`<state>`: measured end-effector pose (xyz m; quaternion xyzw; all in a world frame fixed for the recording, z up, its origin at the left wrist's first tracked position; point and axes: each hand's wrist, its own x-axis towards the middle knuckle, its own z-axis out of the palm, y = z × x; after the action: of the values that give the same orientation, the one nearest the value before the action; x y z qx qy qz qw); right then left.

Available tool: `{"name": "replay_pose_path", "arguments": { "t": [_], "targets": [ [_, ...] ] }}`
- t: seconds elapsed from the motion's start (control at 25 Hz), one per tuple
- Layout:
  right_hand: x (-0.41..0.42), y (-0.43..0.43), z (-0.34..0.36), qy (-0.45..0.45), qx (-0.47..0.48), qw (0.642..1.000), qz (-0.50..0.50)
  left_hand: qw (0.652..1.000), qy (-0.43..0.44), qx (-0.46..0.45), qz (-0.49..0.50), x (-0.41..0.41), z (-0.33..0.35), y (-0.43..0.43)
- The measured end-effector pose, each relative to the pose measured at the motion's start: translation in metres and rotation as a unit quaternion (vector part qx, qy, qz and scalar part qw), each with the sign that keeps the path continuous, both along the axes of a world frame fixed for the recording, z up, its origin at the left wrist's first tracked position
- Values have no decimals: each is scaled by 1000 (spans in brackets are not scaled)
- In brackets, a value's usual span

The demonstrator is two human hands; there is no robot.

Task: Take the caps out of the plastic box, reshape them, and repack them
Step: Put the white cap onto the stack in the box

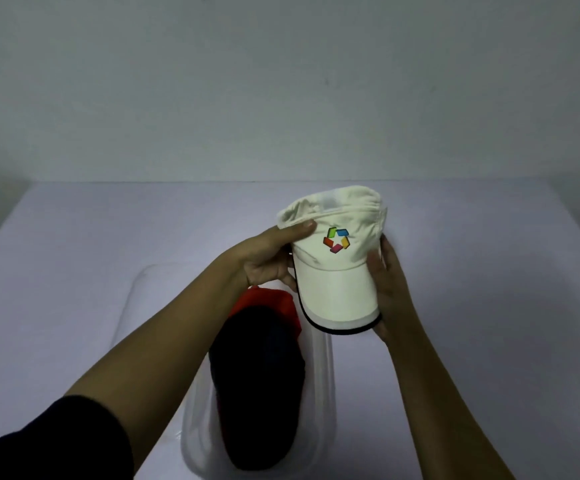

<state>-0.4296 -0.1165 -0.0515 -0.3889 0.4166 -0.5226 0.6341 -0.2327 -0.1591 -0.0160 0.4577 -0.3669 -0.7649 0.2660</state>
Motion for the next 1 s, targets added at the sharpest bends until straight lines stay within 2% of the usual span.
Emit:
{"name": "replay_pose_path", "arguments": {
  "t": [0.08,0.2,0.24,0.28,0.36,0.44,0.6,0.68,1.0],
  "targets": [
    [17,1,7,47,18,999,-9,999,14,-35,8,22,10,7],
    [33,-2,0,56,121,990,-50,994,0,-99,36,58,28,8],
    [37,1,-5,65,134,988,-34,991,-4,-121,51,73,35,7],
    [40,7,-10,117,129,985,14,988,-4,-141,66,87,41,6],
    [52,20,-18,270,106,945,152,982,4,-164,91,113,49,4],
    [69,24,-22,353,88,895,257,979,7,-173,107,127,51,3],
    [93,10,-27,457,94,806,366,975,-7,-193,113,137,41,0],
    [99,8,-31,503,80,777,369,974,-26,-195,110,138,31,-2],
    [86,32,-20,494,-76,782,373,967,-34,-209,144,152,2,-15]
  ]
}}
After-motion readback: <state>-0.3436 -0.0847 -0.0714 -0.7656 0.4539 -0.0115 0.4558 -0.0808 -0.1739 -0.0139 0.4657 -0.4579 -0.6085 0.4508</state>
